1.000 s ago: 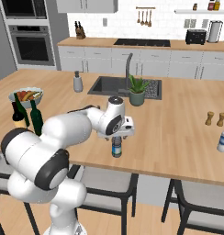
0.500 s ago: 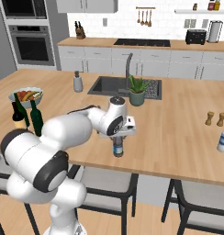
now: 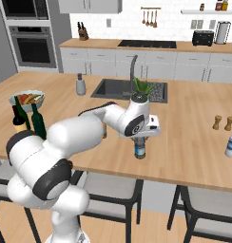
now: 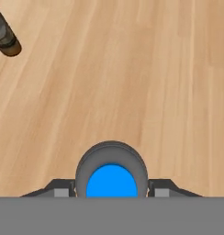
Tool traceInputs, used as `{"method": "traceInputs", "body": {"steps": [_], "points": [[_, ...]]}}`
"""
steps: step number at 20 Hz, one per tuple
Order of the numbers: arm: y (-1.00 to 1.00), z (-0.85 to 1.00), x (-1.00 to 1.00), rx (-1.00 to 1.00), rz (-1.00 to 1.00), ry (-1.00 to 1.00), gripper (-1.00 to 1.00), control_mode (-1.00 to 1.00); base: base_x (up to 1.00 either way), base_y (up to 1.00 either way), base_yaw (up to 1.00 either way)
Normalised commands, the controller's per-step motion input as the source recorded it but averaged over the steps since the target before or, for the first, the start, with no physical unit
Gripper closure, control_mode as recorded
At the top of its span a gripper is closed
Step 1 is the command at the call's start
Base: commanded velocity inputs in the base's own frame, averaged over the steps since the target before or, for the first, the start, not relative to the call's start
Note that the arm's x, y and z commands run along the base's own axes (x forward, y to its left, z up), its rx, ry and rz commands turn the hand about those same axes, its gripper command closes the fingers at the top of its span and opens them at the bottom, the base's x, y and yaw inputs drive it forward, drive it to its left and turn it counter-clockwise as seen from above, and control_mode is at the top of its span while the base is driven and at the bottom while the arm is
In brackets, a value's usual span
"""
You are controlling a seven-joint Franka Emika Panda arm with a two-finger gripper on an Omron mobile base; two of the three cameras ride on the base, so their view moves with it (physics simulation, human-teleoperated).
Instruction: Move the plastic bottles in the middle to the plastics group, and the glass bottles in the middle to the glass group.
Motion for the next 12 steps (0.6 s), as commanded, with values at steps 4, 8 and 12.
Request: {"method": "traceInputs", "body": {"steps": [4,8,12], "points": [[-1.00,0.32,0.00,0.00,-0.15,0.05,1.00,-1.00,0.00,0.00,0.00],[-0.99,0.16,0.07,0.00,-0.16,0.10,1.00,-1.00,0.00,0.00,0.00],[-0.77,-0.02,0.27,0.00,-0.16,0.11,1.00,-1.00,0.00,0.00,0.00]]}}
